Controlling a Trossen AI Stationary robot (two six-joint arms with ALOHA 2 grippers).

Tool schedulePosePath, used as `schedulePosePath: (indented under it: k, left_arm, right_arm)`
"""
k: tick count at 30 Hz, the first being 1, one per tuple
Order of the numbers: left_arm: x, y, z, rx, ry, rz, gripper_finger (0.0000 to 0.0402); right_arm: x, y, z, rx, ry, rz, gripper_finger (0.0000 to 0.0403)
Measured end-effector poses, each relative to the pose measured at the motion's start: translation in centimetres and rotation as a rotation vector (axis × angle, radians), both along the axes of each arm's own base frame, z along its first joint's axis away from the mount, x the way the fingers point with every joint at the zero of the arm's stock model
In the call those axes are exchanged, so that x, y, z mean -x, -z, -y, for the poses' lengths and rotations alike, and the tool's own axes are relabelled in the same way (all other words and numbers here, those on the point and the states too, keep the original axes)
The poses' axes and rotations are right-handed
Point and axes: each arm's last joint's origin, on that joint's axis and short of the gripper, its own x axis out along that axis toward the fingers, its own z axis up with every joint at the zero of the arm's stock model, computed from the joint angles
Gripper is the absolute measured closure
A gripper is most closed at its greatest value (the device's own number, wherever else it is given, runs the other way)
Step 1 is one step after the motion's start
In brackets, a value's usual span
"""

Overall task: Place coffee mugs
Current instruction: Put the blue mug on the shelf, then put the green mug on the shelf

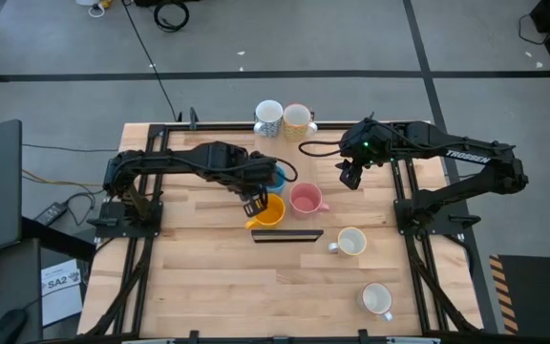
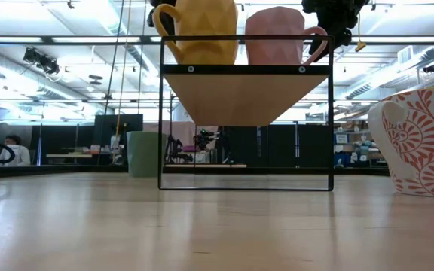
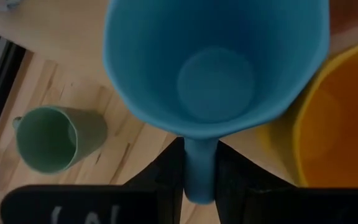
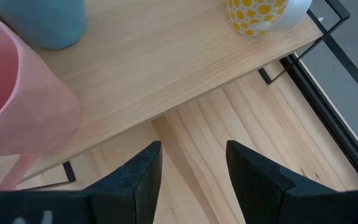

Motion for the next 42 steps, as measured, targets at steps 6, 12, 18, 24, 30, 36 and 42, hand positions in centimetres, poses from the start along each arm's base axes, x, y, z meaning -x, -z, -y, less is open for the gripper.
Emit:
schedulePosePath:
  k: [6,12,18,24,30,36,42]
  left_arm:
    - [-0.2,-0.1,0.0,-0.016,0.045,0.01,0.0331]
    - [-0.2,-0.1,0.0,-0.015,0.047,0.01,0.0318]
    - [-0.2,-0.1,0.0,-0.016,0.047,0.01,0.0276]
    - [-0.2,-0.1,0.0,-0.016,0.049,0.01,0.0239]
    - [-0.1,-0.2,0.0,-0.033,0.099,0.0,0.0237]
    - [0.6,-1.5,-0.3,-0.039,0.103,0.028,0.0238]
    - [1.8,-3.2,-1.4,-0.055,0.108,0.044,0.0239]
  right_arm:
    - [0.0,0.0,0.0,0.0,0.0,0.0,0.0218]
    - [0.0,0.0,0.0,0.0,0.0,0.0,0.0218]
    - [0.0,0.0,0.0,0.0,0.0,0.0,0.0218]
    - [0.0,0.0,0.0,0.0,0.0,0.0,0.0218]
    - [0.0,0.0,0.0,0.0,0.0,0.0,0.0218]
    - [0.0,0.0,0.0,-0.001,0.0,-0.001,0.0217]
    - [0.0,0.0,0.0,-0.001,0.0,-0.002,0.0217]
